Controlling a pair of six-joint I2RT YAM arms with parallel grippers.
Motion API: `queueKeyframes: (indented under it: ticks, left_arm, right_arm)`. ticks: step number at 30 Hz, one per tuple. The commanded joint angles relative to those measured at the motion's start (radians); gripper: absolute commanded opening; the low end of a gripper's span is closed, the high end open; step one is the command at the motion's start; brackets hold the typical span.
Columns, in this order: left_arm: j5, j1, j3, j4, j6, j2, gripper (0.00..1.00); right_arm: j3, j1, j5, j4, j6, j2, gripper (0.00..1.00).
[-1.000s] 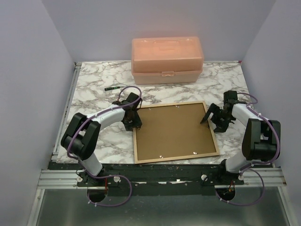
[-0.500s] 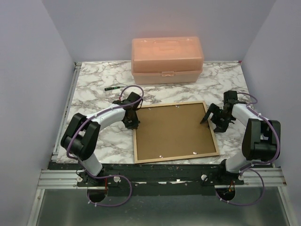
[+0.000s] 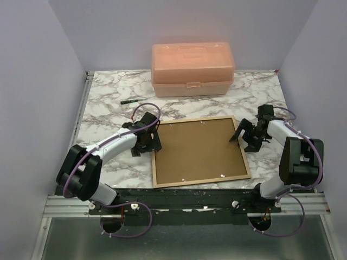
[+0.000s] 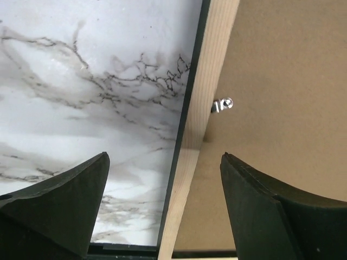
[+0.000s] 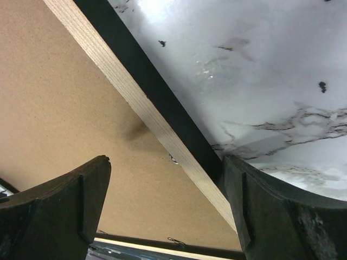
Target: Put the photo into the frame
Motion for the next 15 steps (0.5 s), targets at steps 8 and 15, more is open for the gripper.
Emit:
queueKeyframes:
  ticks: [8, 15]
  left_arm:
    - [0.015, -0.005, -0.083, -0.089, 0.037, -0.431, 0.95]
    - [0.133, -0.042, -0.187, -0.023, 0.036, -0.597, 0.98]
  right_arm:
    - [-0.089, 0.171, -0.102, 0.087, 0.095, -0.005, 0.90]
    - [-0.054, 0.371, -0.069, 0.148, 0.208, 0.052, 0.91]
